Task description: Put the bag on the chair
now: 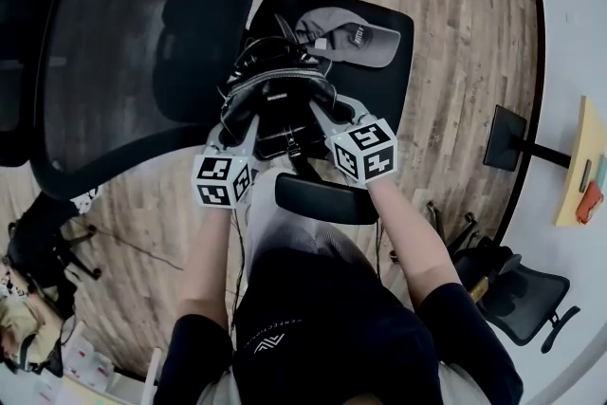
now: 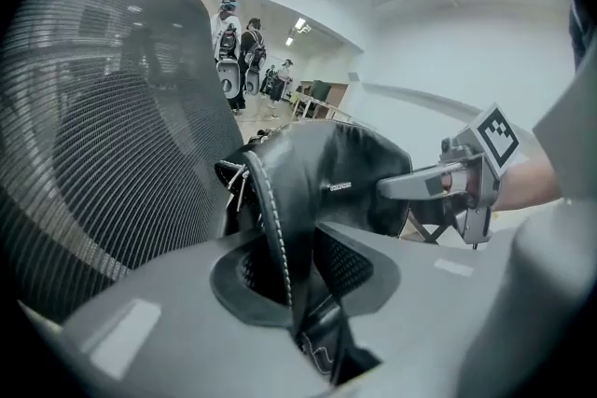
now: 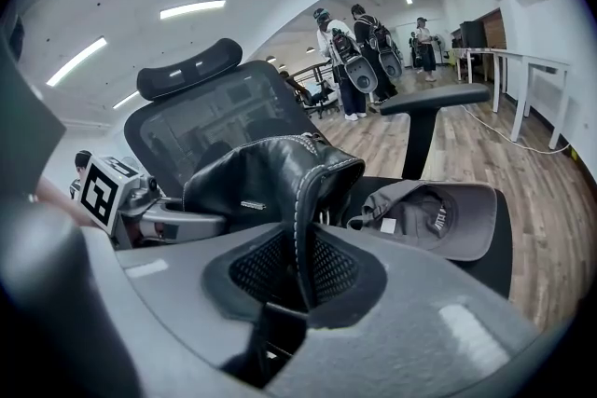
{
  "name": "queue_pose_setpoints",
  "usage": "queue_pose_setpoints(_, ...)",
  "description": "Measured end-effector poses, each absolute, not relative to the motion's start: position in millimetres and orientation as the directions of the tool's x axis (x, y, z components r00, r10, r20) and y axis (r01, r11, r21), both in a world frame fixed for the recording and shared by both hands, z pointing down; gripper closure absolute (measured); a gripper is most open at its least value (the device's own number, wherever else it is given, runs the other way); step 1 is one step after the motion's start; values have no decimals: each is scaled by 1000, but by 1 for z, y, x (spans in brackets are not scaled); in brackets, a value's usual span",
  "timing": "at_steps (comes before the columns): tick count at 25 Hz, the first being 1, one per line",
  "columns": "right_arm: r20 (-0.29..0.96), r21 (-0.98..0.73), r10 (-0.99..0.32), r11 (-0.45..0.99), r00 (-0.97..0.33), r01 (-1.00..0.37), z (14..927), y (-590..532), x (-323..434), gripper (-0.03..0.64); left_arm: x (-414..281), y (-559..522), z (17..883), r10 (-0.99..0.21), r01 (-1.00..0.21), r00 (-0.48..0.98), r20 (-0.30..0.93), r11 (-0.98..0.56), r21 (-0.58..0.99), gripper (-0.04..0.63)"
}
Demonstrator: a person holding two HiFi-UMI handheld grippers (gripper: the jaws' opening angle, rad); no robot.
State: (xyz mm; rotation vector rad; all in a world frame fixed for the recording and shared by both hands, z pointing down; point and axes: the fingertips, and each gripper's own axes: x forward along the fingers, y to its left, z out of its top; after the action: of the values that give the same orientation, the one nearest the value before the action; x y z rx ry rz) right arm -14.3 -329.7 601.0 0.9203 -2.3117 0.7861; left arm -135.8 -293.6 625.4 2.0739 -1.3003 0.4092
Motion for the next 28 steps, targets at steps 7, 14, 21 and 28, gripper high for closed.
queue_pose_setpoints(7, 666, -347, -408, 572, -624, -743, 602, -331, -13, 528, -138, -294, 628, -674, -897, 437, 596, -280, 342, 489)
queue_pose_setpoints(14, 675, -358, -411, 544, -613, -759, 600, -331, -10, 466, -149, -295, 631, -661, -914, 395, 638, -210, 348, 408)
queue_pose_setpoints(21, 684, -347, -428, 520, -590, -780, 596, -331, -3, 443, -151, -289, 630, -626, -915, 402, 669, -242, 323, 377)
queue_pose_setpoints(28, 673, -343, -469, 487, -572, -803, 584, -328, 10, 446, -156, -279, 622, -606, -912, 410, 682, -254, 322, 364)
